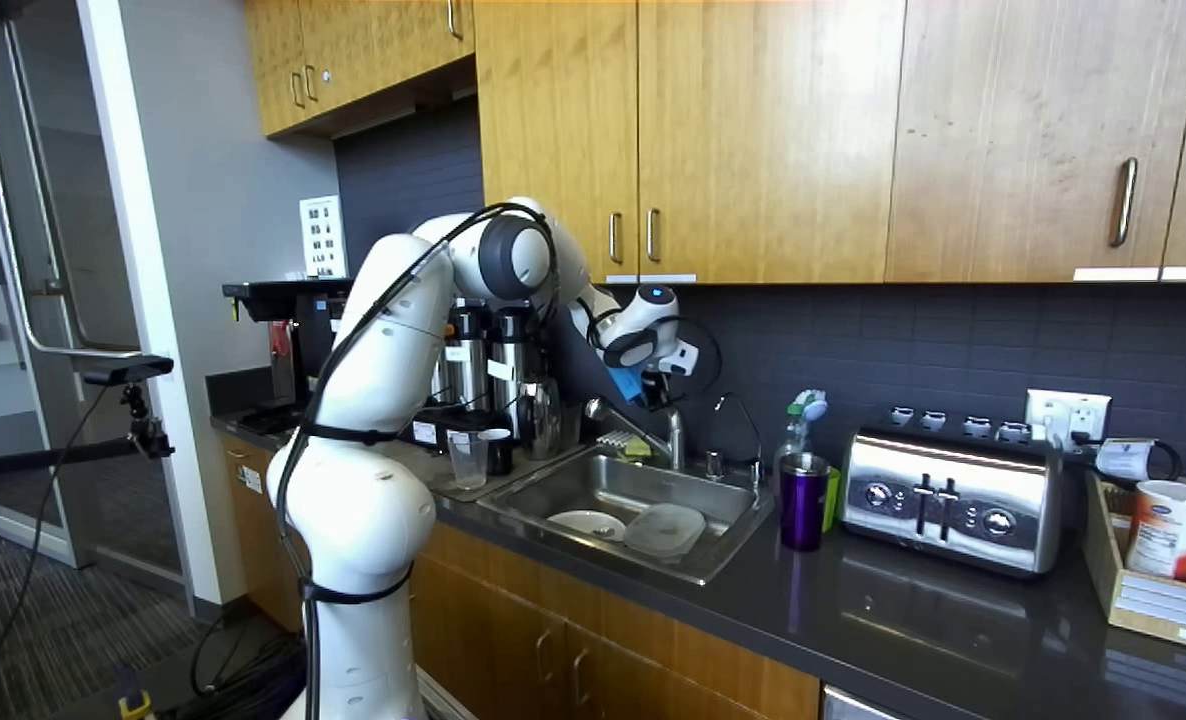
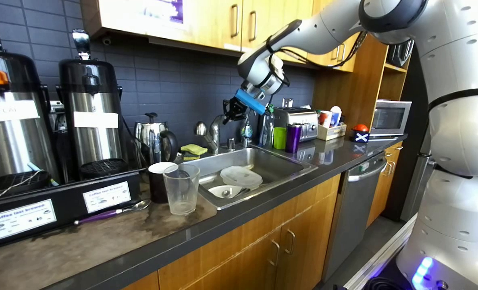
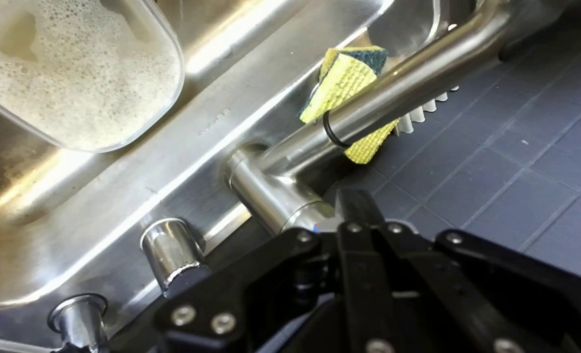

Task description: Move the faucet head to the left and then push the faucet handle upwards

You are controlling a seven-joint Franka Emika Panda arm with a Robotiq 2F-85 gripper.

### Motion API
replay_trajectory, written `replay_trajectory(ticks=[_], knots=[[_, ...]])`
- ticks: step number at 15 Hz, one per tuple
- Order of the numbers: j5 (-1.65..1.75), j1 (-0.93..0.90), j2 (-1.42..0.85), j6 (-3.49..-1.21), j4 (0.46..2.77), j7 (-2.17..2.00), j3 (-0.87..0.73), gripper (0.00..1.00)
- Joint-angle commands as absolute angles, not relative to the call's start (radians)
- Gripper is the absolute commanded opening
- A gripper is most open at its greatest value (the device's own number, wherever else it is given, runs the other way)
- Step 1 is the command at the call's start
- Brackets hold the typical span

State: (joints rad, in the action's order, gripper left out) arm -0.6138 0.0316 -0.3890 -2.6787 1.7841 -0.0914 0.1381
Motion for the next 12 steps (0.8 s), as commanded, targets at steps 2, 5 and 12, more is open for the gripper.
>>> replay_trajectory(ticks=[2, 5, 12], knots=[[-0.587, 0.022, -0.361, -2.690, 1.820, -0.041, 0.142, 0.00], [-0.547, 0.014, -0.364, -2.695, 1.819, -0.004, 0.143, 0.00], [-0.427, 0.012, -0.377, -2.728, 1.805, 0.052, 0.145, 0.00]])
